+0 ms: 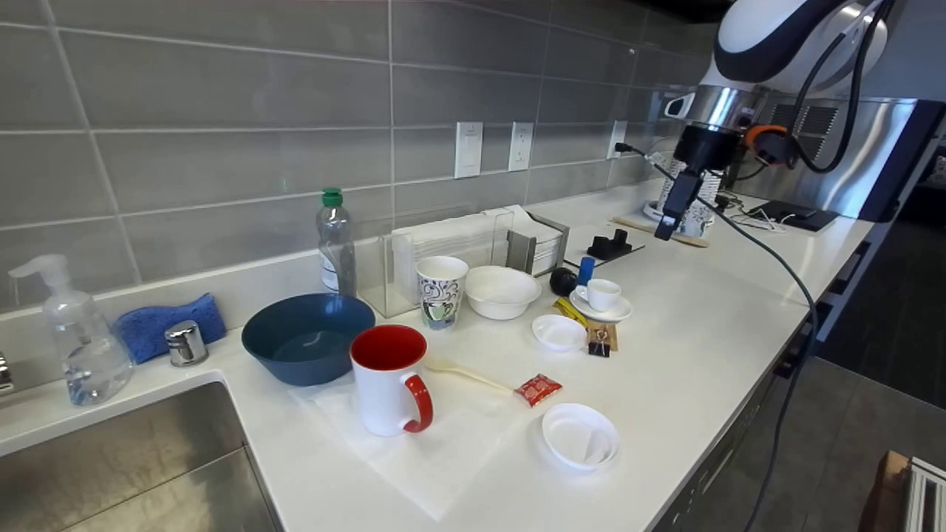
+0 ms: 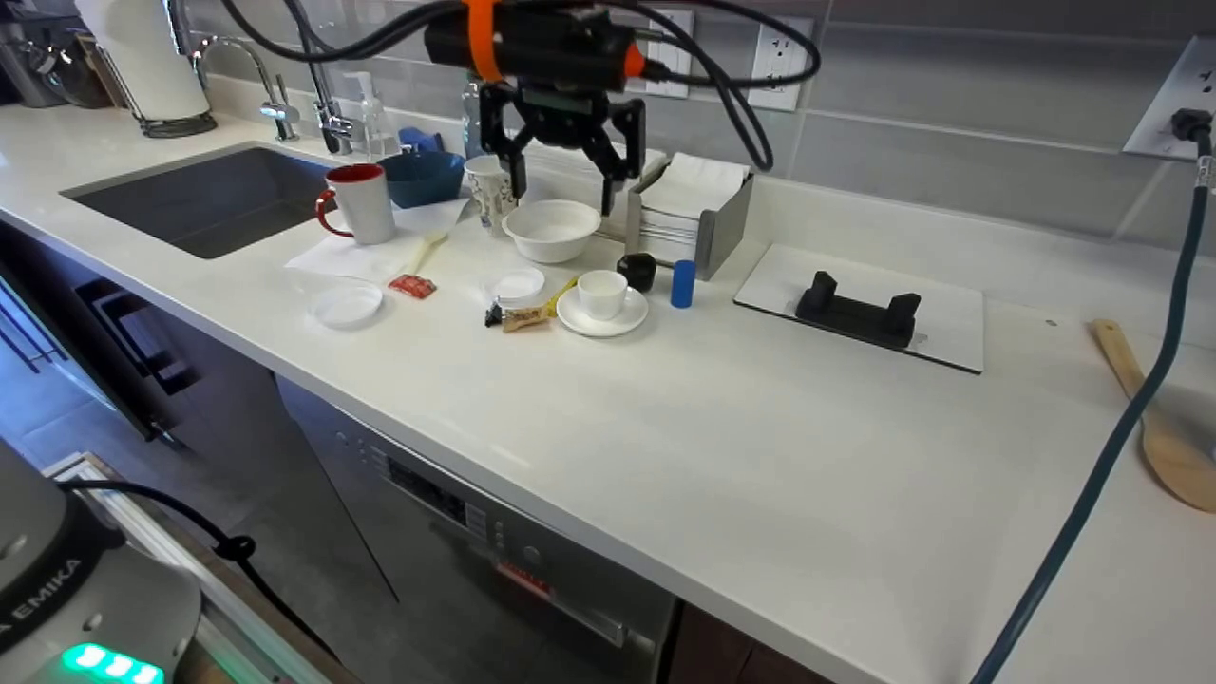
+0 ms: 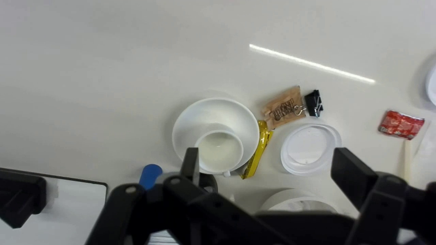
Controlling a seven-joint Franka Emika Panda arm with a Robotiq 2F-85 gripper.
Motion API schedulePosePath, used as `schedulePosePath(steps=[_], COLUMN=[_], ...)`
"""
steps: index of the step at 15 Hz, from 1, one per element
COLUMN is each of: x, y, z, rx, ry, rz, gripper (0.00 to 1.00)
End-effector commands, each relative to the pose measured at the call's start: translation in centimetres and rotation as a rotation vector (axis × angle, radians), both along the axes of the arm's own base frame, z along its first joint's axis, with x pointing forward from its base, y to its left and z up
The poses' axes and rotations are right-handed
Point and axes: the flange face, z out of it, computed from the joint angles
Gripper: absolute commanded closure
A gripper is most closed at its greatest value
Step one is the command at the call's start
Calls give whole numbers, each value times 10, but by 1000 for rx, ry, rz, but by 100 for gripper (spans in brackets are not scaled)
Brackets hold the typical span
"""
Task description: Move the white plate to the left
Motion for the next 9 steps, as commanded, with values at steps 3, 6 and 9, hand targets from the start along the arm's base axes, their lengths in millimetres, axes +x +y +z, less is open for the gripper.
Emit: schedulePosePath(steps=[3, 6, 9], x=[9, -1, 5], y=[-50, -48, -49], z=[-29, -30, -32], rx=[262, 230, 235], ry=[1, 4, 11], rz=[59, 40, 48], gripper=[0, 0, 0])
